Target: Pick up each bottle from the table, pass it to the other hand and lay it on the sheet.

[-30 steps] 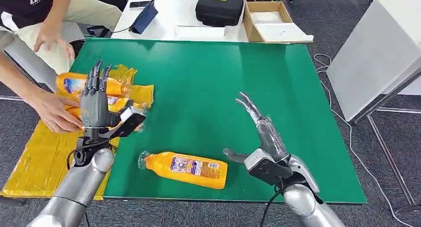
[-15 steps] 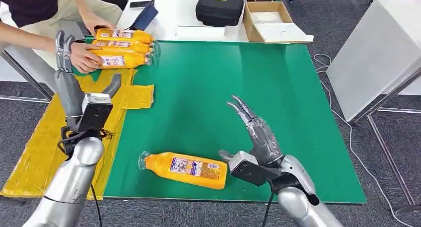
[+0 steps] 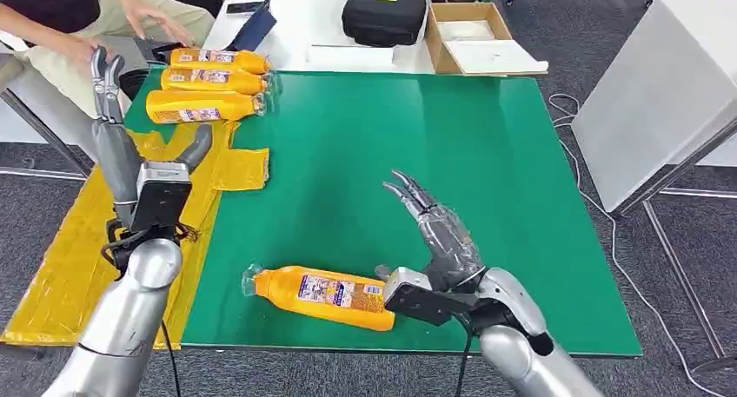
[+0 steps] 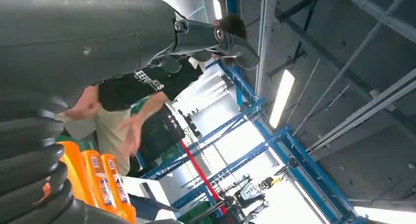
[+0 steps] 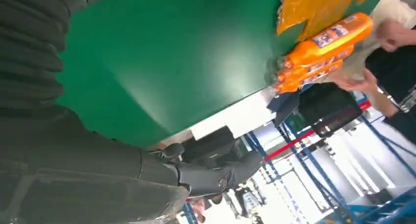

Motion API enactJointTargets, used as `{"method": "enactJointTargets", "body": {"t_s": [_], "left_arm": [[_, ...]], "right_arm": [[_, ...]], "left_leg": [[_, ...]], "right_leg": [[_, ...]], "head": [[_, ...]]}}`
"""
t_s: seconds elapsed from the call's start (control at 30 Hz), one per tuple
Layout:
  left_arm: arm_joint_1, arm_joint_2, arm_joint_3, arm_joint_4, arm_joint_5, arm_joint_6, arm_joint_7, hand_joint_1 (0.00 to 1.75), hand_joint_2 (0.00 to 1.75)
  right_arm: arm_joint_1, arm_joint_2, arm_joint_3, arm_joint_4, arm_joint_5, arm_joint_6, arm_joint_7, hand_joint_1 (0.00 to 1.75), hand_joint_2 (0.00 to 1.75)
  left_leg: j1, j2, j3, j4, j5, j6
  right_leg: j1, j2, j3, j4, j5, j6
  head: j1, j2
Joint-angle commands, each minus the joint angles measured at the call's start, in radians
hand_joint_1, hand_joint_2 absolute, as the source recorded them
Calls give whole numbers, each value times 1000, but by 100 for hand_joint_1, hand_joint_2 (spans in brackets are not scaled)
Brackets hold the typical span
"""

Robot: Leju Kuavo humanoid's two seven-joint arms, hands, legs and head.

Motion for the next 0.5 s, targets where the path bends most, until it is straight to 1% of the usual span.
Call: {"method": "enactJointTargets", "body": {"t_s": [0.03, 0.07, 0.17, 0.23, 0.27, 0.3, 0.37, 0.43, 0.47, 0.5], "left_arm": [[-45, -38, -9, 67, 12, -11, 4, 0, 175], [-47, -45, -6, 79, 14, -13, 4, 0, 175], [-49, -60, -5, 99, 23, -21, 0, 0, 175], [-54, -71, -8, 108, 22, -22, -2, 0, 175], [-57, -74, -9, 109, 22, -21, -3, 0, 175], [-58, -79, -8, 110, 21, -19, -3, 0, 175], [-56, -79, -6, 109, 20, -18, -2, 0, 175], [-55, -79, -3, 111, 20, -18, -1, 0, 175], [-56, -79, -2, 112, 20, -18, -1, 0, 175], [-57, -80, 0, 116, 20, -18, 0, 0, 175]], "right_arm": [[-95, -27, 109, 78, 40, 21, 35, 0, 175], [-114, -31, 134, 95, 57, 29, 48, 0, 175], [-128, -36, 176, 133, 62, 41, 54, 0, 175], [-138, -32, 207, 166, 50, 51, 54, 0, 175], [-145, -28, 220, 179, 48, 54, 54, 0, 175], [-162, -19, 246, 202, 64, 46, 48, 0, 175], [-182, 2, 270, 233, 64, 43, 49, 0, 175], [-197, 27, 287, 254, 66, 44, 51, 0, 175], [-205, 45, 293, 265, 66, 49, 57, 0, 175], [-215, 55, 303, 281, 63, 51, 59, 0, 175]], "left_leg": [[1, -1, 4, 0, -1, -3], [1, -1, 7, 0, -3, -4], [1, 0, 5, 0, -1, -3], [1, -1, 9, -1, -2, -4], [1, -1, 4, -1, -1, -3], [1, -1, 8, -1, -2, -4], [1, 0, 4, 0, -1, -2], [1, 2, 9, -1, -3, -5], [1, 3, 6, -1, -2, -4], [1, 2, 9, -1, -3, -5]], "right_leg": [[1, -2, 4, 0, -1, -2], [1, -2, 8, -1, -3, -3], [1, -1, 5, -1, -1, -2], [1, -3, 9, -1, -3, -3], [1, -2, 5, -1, -1, -2], [1, -3, 8, -2, -2, -3], [1, -1, 4, -1, -1, -2], [1, 0, 9, -1, -2, -3], [1, 2, 6, -1, -1, -3], [1, 1, 9, -1, -2, -3]], "head": [[0, 0], [0, 0], [0, 0], [0, 0], [0, 0], [0, 0], [0, 0], [0, 0], [0, 0], [0, 0]]}}
